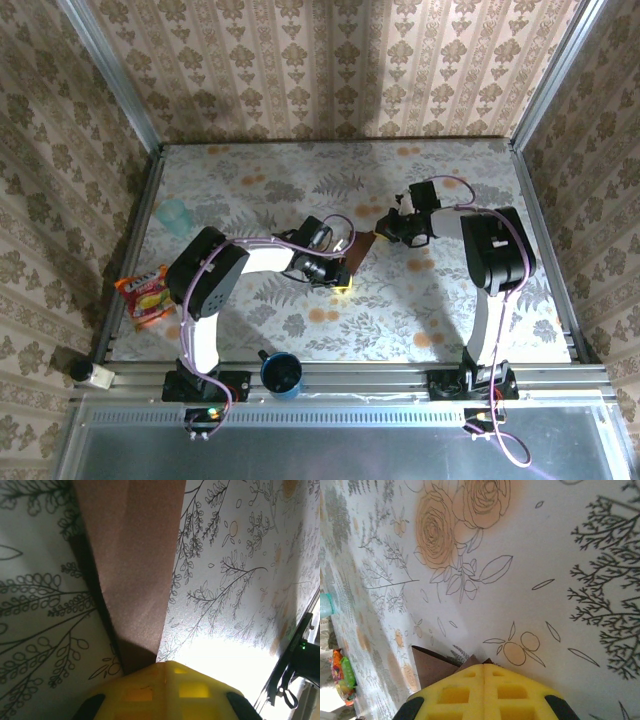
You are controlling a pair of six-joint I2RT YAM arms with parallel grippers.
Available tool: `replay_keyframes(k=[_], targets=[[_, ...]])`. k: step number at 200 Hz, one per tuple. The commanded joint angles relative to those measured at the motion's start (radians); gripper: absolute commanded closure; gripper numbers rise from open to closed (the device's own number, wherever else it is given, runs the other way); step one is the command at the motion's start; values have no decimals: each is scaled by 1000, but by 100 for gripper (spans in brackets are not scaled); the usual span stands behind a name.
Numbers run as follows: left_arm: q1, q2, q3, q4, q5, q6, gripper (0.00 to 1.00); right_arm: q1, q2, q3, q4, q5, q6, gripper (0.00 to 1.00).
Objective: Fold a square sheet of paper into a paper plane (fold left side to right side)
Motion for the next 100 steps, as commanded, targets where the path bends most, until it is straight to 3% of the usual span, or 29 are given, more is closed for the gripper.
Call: replay_keyframes(k=[1, 52, 100], targets=[[-18, 29, -62, -67, -142, -38, 100, -20, -104, -2, -46, 27, -6, 97], [-30, -31, -26, -8, -182, -60, 100, -54, -333, -178, -98, 90, -34, 72], [-67, -148, 75, -71, -269, 33, 77, -89, -541, -349, -150, 183, -56, 40]])
